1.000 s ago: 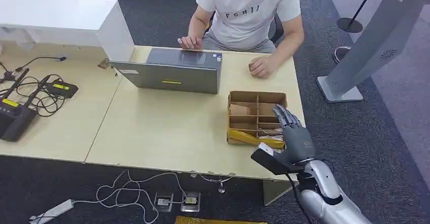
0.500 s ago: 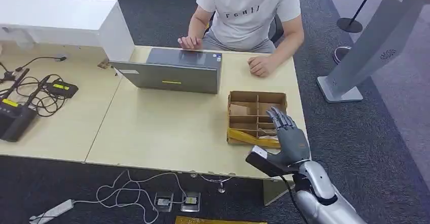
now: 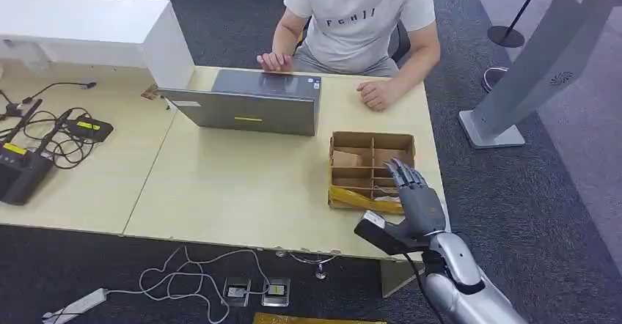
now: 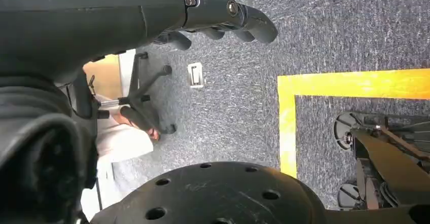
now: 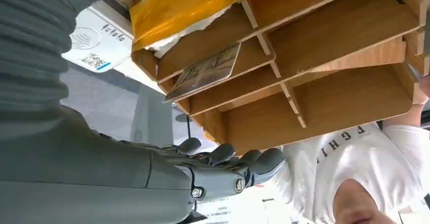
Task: Pass the card to the sensor for recognition and then transmit it.
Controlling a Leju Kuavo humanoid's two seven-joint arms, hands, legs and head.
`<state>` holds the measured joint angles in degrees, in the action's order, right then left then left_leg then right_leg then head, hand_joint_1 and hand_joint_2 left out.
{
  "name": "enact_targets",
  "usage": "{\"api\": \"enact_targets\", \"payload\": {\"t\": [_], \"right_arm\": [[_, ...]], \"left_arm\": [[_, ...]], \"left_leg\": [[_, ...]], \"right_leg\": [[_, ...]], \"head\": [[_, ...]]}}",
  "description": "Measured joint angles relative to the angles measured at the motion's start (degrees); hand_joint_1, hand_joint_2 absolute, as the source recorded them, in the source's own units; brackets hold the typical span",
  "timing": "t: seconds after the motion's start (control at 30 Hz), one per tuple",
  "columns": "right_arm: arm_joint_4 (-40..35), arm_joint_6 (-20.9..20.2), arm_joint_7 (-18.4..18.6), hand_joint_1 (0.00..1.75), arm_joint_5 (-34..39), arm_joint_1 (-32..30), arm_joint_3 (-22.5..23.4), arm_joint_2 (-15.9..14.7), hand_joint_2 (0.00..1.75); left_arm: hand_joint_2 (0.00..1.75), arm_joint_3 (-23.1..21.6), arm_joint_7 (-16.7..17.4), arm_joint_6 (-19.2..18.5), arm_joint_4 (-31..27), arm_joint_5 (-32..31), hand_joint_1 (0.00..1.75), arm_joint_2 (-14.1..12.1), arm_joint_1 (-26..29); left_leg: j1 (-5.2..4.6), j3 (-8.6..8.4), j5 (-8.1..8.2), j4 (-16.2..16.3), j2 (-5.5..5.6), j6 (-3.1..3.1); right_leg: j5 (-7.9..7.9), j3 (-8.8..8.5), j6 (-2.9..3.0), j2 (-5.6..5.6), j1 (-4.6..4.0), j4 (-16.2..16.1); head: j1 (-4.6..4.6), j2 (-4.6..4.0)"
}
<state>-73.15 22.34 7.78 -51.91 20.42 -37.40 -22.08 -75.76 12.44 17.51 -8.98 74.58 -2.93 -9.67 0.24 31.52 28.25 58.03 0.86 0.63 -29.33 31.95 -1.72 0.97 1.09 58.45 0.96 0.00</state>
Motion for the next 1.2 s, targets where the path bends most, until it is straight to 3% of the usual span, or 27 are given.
{"api": "enact_targets", "payload": {"t": [1.2], "right_arm": [[6.97,0.26,-1.33,0.0,-2.43,4.19,0.68,1.31,1.75]], "left_arm": [[0.0,0.0,-0.57,0.02,0.0,0.42,0.0,-0.48,0.0]], "left_leg": [[0.0,0.0,0.0,0.0,0.0,0.0]], "right_leg": [[0.0,0.0,0.0,0.0,0.0,0.0]], "head": [[0.02,0.0]]}}
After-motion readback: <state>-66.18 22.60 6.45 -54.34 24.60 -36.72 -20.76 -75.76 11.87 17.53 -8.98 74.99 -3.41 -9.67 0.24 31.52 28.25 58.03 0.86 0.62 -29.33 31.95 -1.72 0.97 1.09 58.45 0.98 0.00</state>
